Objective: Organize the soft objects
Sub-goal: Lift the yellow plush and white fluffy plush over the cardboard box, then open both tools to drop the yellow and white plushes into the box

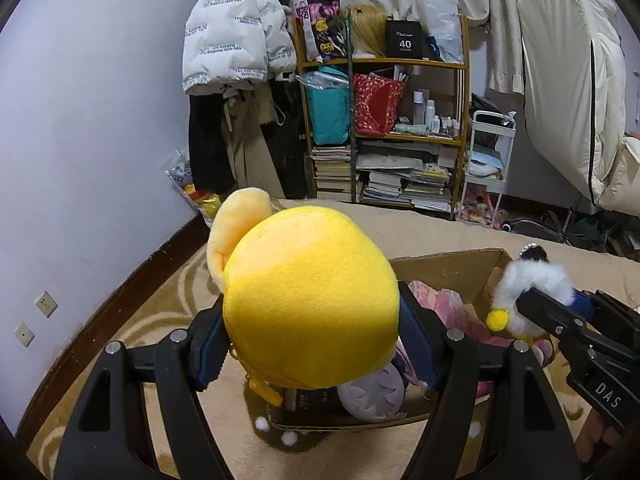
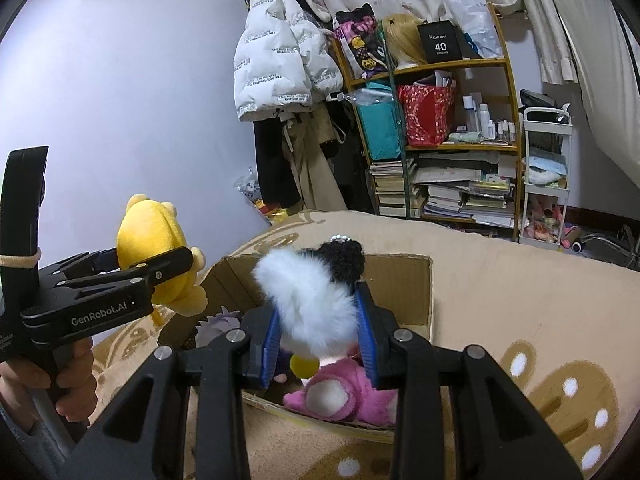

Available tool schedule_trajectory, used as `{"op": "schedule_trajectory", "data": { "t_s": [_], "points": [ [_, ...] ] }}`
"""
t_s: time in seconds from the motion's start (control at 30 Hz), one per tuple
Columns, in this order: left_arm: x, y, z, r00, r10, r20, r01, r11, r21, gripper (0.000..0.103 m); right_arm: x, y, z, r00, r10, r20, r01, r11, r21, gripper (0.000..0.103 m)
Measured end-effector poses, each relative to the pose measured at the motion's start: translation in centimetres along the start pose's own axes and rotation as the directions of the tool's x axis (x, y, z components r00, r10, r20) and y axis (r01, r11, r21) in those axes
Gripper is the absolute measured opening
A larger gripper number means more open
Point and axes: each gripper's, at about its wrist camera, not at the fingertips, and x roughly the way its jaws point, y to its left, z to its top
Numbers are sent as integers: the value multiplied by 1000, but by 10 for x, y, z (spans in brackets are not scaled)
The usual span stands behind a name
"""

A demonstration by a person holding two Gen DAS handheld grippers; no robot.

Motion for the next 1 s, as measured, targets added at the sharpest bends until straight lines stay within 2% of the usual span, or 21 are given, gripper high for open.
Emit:
{"op": "schedule_trajectory", "data": {
  "t_s": [0.1,0.2,0.33,0.47,0.53,0.6,0.73,0.87,1.0],
  "points": [
    [3,0,-2,999,-43,-24,42,999,-21,74,2,-1,-2,1000,-2,-8,2,1000,3,36],
    [8,2,-2,989,-124,-78,118,990,-70,75,3,-1,-4,1000,-2,-16,2,1000,2,37],
    [12,1,-6,985,-139,-107,131,988,-82,76,4,0,-5,1000,3,-26,-3,1000,4,40],
    [19,2,-11,982,-122,-147,110,990,-91,81,7,2,-8,999,8,-47,-8,1000,0,40],
    [20,2,-12,981,-115,-155,101,991,-91,87,7,3,-9,999,4,-53,-5,1000,-7,40],
    [18,2,-12,983,-109,-148,97,991,-88,97,6,4,-11,998,1,-58,-2,1000,-12,40],
    [10,1,-12,988,-80,-131,72,995,-66,98,3,5,-12,998,0,-60,-1,1000,-9,43],
    [2,4,-13,990,-56,-129,48,997,-62,99,-5,9,-10,999,2,-51,-3,1000,-12,52],
    [-14,12,-14,993,-33,-111,26,998,-64,99,-16,12,-10,999,-8,-41,8,1000,-8,55]
  ]
}}
